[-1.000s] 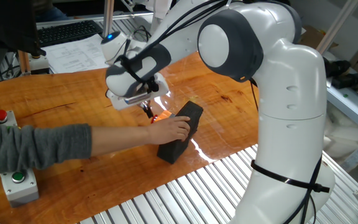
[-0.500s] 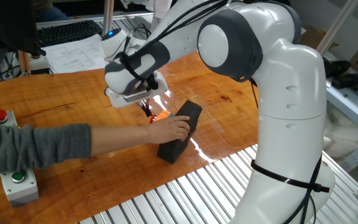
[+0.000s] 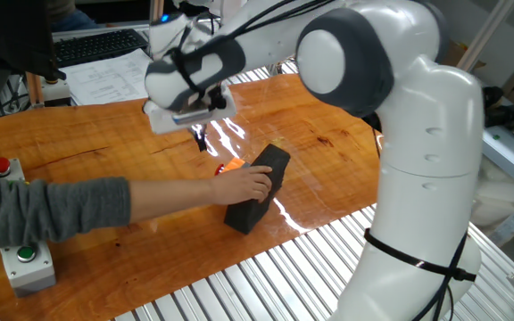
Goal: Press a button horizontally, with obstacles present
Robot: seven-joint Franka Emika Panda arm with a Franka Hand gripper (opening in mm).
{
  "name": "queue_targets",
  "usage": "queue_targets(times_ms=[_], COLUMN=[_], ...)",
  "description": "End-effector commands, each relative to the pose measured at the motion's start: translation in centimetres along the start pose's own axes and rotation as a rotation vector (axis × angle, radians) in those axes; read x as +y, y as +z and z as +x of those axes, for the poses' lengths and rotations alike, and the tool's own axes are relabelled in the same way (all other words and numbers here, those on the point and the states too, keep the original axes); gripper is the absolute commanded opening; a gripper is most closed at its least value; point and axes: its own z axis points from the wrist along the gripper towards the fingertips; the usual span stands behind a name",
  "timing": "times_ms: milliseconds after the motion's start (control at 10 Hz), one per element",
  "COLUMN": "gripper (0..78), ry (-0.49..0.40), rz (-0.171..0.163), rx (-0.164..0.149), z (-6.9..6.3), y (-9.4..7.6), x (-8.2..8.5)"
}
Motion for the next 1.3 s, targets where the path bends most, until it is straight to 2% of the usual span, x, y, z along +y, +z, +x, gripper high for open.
queue_targets(times_ms=[100,200,300,400,500,600,700,1000,1300], gripper=[0.0,0.0,0.0,0.0,0.0,0.0,0.0,0.0,0.0], ry=[-0.240,-0.256,-0.271,-0.285,-0.309,-0.310,-0.310,-0.332,-0.346], rz=[-0.250,-0.268,-0.269,-0.269,-0.278,-0.279,-0.282,-0.295,-0.298], rx=[-0.128,-0.142,-0.164,-0.171,-0.183,-0.185,-0.195,-0.227,-0.233], z=[0.4,0.7,0.8,0.8,0.9,0.9,1.2,1.0,0.3], y=[-7.0,-7.7,-8.5,-9.0,-10.2,-10.3,-11.2,-11.9,-12.3], x=[-2.2,-2.8,-3.3,-3.6,-4.2,-4.2,-4.6,-5.5,-5.9])
